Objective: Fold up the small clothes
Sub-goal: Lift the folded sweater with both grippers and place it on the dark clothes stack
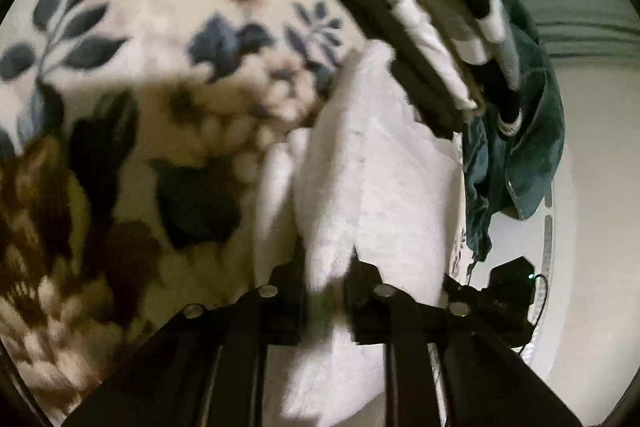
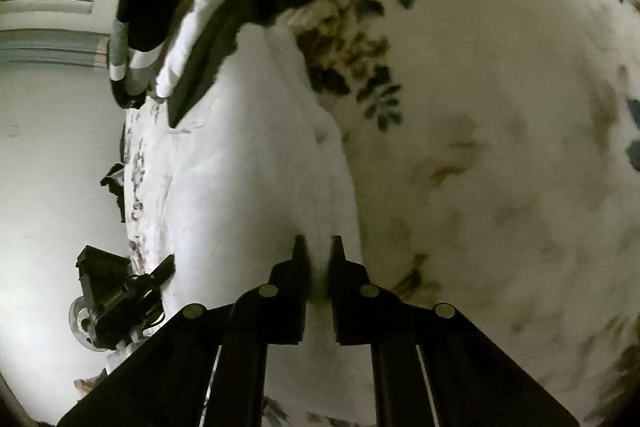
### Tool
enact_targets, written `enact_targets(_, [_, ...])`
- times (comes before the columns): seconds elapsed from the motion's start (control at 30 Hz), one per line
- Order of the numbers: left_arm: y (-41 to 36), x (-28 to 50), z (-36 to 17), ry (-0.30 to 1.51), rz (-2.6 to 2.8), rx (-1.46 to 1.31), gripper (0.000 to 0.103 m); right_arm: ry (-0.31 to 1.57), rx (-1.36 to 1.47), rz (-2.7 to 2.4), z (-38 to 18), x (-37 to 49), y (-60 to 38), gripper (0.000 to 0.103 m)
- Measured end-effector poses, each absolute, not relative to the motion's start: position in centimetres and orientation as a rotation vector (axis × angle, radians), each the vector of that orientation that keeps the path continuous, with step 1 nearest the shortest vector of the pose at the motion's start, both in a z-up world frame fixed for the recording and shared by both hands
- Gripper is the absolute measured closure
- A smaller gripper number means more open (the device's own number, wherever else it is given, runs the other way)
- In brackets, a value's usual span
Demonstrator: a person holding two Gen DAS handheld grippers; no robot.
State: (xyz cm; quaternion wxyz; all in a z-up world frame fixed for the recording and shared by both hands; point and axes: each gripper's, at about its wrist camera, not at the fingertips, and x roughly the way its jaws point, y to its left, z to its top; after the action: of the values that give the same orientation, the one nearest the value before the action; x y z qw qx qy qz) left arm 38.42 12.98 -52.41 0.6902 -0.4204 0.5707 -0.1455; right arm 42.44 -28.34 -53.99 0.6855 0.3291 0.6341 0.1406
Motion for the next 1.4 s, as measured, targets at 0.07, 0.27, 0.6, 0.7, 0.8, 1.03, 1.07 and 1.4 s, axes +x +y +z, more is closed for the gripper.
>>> enact_targets(0.07, [12.8,38.5,-52.9,1.289,-0.35,-0.961,0.041,1.493,0.818,0.349,-55.7,42.8,-28.7,0.044])
enact_targets(0.27, [10.0,40.2,-55.5,1.303,-0.507,-1.041,0.021,1.552,1.007,0.541,-60.2,43.4,-28.2,0.013])
enact_targets(0.6, [7.9,39.9,-52.6,1.256,-0.541,-0.962,0.073,1.561,0.917,0.632,-59.4,43.4,-23.4,0.05])
enact_targets(0.7, [8.4,39.5,-50.4,1.23,-0.541,-0.961,0.081,1.504,0.916,0.566,-57.2,42.3,-24.0,0.062])
enact_targets(0.8, [8.3,39.0,-47.1,1.22,-0.544,-0.934,0.081,1.481,0.914,0.565,-53.9,41.2,-24.2,0.065])
enact_targets(1.03, [7.9,40.3,-36.3,1.168,-0.579,-0.888,0.081,1.405,0.872,0.594,-41.9,41.4,-24.4,0.066])
enact_targets(1.07, [7.9,41.3,-33.9,1.145,-0.588,-0.877,0.081,1.391,0.862,0.595,-40.1,43.3,-24.3,0.066])
enact_targets(1.4, [8.5,58.9,-20.8,0.95,-0.607,-0.774,0.08,1.132,0.74,0.62,-23.9,61.7,-23.5,0.066])
